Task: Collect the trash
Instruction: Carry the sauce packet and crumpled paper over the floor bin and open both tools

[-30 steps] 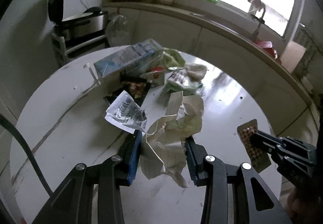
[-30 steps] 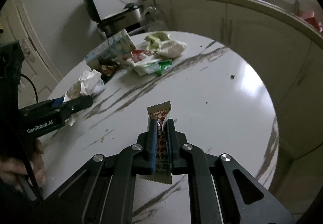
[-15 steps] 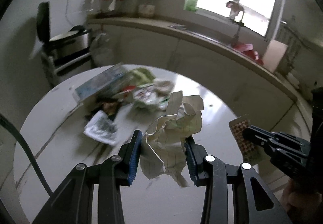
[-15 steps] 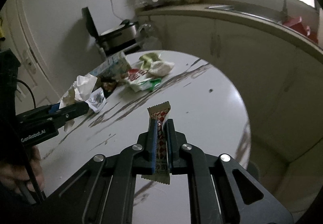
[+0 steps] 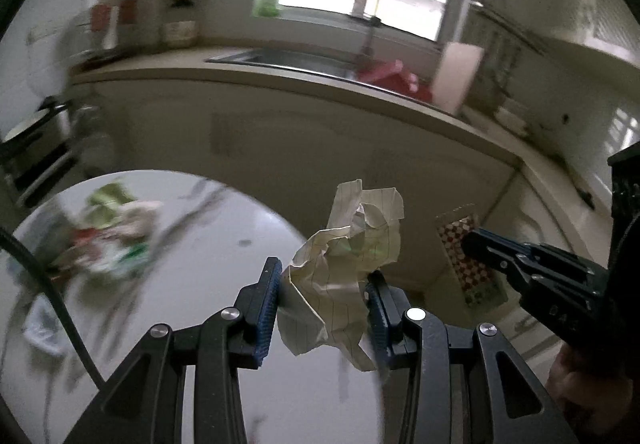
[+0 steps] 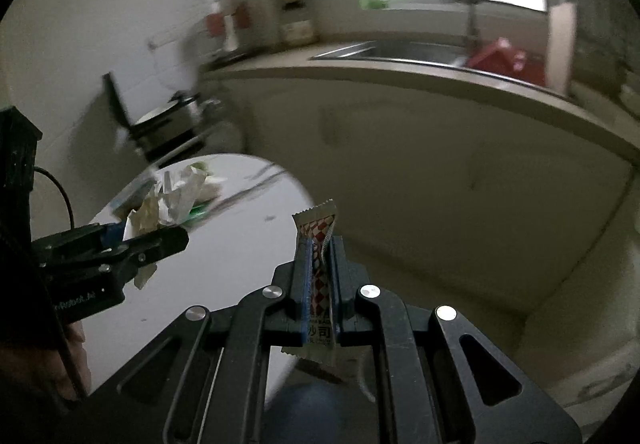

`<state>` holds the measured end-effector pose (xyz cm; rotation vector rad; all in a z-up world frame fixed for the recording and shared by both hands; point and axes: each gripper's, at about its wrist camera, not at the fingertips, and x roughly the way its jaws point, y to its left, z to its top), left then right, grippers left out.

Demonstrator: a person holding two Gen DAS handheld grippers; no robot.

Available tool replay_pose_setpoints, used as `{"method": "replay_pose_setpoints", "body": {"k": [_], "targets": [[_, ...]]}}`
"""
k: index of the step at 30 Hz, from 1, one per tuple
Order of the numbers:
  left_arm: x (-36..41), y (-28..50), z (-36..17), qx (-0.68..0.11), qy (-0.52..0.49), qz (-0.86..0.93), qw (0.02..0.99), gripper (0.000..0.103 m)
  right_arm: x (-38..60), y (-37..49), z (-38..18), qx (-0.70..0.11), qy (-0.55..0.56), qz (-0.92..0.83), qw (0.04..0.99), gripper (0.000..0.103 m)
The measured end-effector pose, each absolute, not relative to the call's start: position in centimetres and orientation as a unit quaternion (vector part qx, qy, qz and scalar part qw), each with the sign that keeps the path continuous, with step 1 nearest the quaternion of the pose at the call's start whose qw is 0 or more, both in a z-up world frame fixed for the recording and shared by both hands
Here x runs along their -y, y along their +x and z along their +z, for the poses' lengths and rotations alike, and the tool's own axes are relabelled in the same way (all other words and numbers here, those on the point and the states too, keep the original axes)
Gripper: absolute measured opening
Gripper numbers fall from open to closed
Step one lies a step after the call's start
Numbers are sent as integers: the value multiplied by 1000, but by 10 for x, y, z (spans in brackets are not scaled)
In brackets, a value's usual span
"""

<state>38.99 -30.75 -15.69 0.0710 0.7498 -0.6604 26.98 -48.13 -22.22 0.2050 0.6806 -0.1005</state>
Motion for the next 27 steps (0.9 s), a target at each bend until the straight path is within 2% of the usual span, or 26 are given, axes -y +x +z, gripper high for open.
{"method": "replay_pose_setpoints", "body": {"k": [8,18,22,23,25,27], "targets": [[410,417,-188,-397,79,-353,843,37,566,254,-257,-354,146,-107,917,8],[503,466,-265,-480,158,-343,792,37,641,259,-383,-428,259,-120,857,8],[532,485,-293,-505,193,-338,770,41,655,260,-417,-442,291,-122,840,9],[538,488,-299,-509,201,-333,768,43,658,261,-425,-446,295,-122,836,9],[547,492,-306,-514,209,-325,765,59,665,261,-436,-450,301,-125,831,12],[553,494,-309,-512,215,-320,768,68,670,261,-446,-451,311,-129,826,14]]}}
